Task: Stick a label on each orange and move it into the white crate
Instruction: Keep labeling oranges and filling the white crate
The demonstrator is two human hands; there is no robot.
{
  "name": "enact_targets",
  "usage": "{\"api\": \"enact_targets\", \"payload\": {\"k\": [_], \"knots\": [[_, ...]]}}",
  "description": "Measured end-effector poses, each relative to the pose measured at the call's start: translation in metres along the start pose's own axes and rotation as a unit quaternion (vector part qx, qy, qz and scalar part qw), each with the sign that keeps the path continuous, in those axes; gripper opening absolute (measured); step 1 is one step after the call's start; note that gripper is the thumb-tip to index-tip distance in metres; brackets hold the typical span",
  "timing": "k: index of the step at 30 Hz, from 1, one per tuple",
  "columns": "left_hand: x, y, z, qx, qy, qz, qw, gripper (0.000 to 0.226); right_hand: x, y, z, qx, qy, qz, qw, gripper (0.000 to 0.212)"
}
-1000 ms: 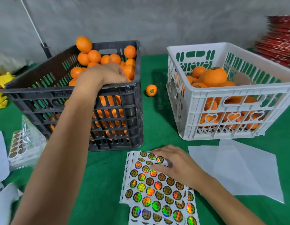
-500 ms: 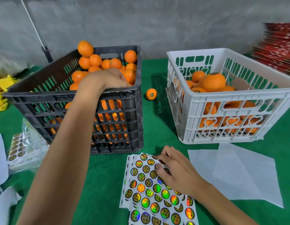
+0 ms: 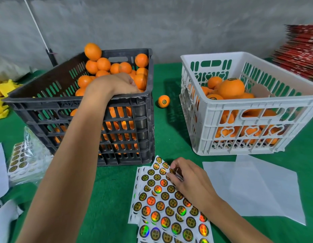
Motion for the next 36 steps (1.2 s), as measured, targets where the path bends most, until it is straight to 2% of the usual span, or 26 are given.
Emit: {"api": "enact_targets", "payload": {"k": [7,12,15,17,20,23,27,29,32,35,36], "knots": [[0.000,-0.001,0.000,0.001,-0.001,-0.007,1.000,0.037,-0.002,0.000,-0.003,0.046,0.006,-0.038,0.998,0.023],[-0.002,-0.002,-0.001,-0.014,0.045,-0.002,0.999,0.033,-0.003,-0.001,-0.005,0.036,-0.022,-0.069,0.997,0.016],[0.000,-0.001,-0.001,-0.009,0.049,0.010,0.999,0.033,-0.001,0.000,-0.003,0.016,-0.109,-0.038,0.993,0.013],[0.002,0.000,-0.003,0.008,0.051,0.023,0.998,0.034,-0.003,-0.003,-0.009,0.002,-0.249,0.017,0.968,0.009],[0.002,0.000,-0.004,0.062,0.087,0.038,0.994,0.042,-0.015,-0.021,-0.036,0.062,-0.428,0.061,0.900,0.022],[-0.001,-0.001,-0.005,0.153,0.156,0.085,0.972,0.052,-0.049,-0.064,-0.083,0.099,-0.505,0.023,0.857,0.033],[0.002,0.008,-0.008,0.281,0.222,0.181,0.916,0.056,-0.096,-0.136,-0.139,0.129,-0.560,-0.020,0.818,0.031],[0.004,0.013,-0.010,0.318,0.232,0.211,0.895,0.054,-0.115,-0.167,-0.150,0.125,-0.563,-0.009,0.817,0.032],[0.004,0.019,-0.013,0.350,0.237,0.235,0.875,0.053,-0.133,-0.195,-0.149,0.112,-0.529,0.002,0.841,0.029],[0.004,0.021,-0.013,0.362,0.246,0.242,0.866,0.053,-0.131,-0.206,-0.140,0.140,-0.482,0.005,0.865,0.008],[0.003,0.021,-0.012,0.364,0.248,0.244,0.864,0.053,-0.129,-0.208,-0.137,0.152,-0.460,-0.002,0.875,0.009]]}}
Point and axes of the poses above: each hand's wrist, its own y-axis away from the middle knuckle, its own z-axis out of the palm, x = y × z, the point moved 2 cm from there along -y, towards the middle knuckle
